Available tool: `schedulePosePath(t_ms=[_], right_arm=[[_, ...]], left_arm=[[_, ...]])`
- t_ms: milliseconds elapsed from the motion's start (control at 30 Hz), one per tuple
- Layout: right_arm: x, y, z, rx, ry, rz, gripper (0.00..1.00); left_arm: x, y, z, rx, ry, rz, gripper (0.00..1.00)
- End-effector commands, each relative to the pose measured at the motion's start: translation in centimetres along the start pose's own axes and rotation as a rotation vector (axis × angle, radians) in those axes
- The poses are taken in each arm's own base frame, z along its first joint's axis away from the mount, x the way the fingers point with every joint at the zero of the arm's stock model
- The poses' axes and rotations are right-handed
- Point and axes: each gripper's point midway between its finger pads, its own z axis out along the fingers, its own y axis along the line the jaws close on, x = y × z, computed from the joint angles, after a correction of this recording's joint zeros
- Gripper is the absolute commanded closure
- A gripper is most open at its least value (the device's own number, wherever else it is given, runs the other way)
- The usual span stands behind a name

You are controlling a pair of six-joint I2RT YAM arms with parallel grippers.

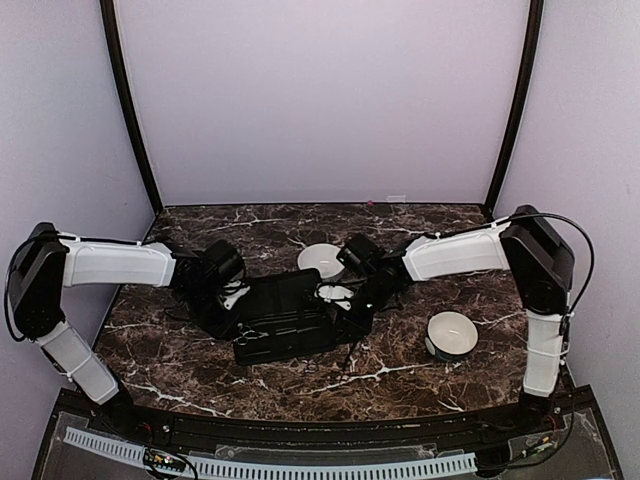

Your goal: Sort the hair-cutting tools

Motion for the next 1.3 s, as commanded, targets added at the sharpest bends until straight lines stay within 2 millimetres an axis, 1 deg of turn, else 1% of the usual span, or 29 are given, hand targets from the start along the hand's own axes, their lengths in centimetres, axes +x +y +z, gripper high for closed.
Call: schedulePosePath(t_ms=[0,67,167,333,633,833,933,1033,1133,1200,1267], right_arm=[[-0.4,-0.3,0.8,0.034,0.02,0.008,0.57],[-0.2,-0.3,1.2,0.031,0.026,0.013,0.57],[0.2,-0.3,1.6,0.023,0.036,0.018,0.57],[0.5,0.2,2.2,-0.009,0.044,0.021,0.57],[0.8,0.6,2.4,-0.019,0.047,0.016,0.57],[1.0,0.8,2.5,-0.024,0.048,0.016,0.57],[1.1,0.8,2.5,-0.026,0.047,0.016,0.57],[0.9,0.9,2.4,-0.028,0.046,0.014,0.58],[1.0,0.9,2.0,-0.019,0.052,0.006,0.57],[0.6,1.0,0.8,-0.009,0.044,-0.012,0.56],[0.0,1.1,-0.9,0.008,0.027,-0.036,0.54]], left_arm=[[-1.0,-1.0,-0.5,0.07,-0.074,-0.011,0.96],[-1.0,-1.7,-0.2,0.108,-0.07,0.0,0.95],[-0.9,-2.2,0.7,0.137,-0.049,-0.003,0.95],[-1.4,-2.7,1.8,0.169,-0.048,-0.014,0.94],[-3.4,-4.4,3.1,0.248,-0.052,-0.015,0.94],[-4.2,-5.8,3.5,0.281,-0.05,0.01,0.95],[-4.3,-6.2,3.6,0.283,-0.049,0.013,0.95],[-4.3,-6.1,3.4,0.277,-0.049,0.012,0.95],[-4.2,-5.6,2.7,0.247,-0.046,0.027,0.95],[-4.0,-4.4,1.5,0.174,-0.036,0.047,0.94],[-4.1,-3.6,-0.6,0.12,-0.054,0.071,0.92]])
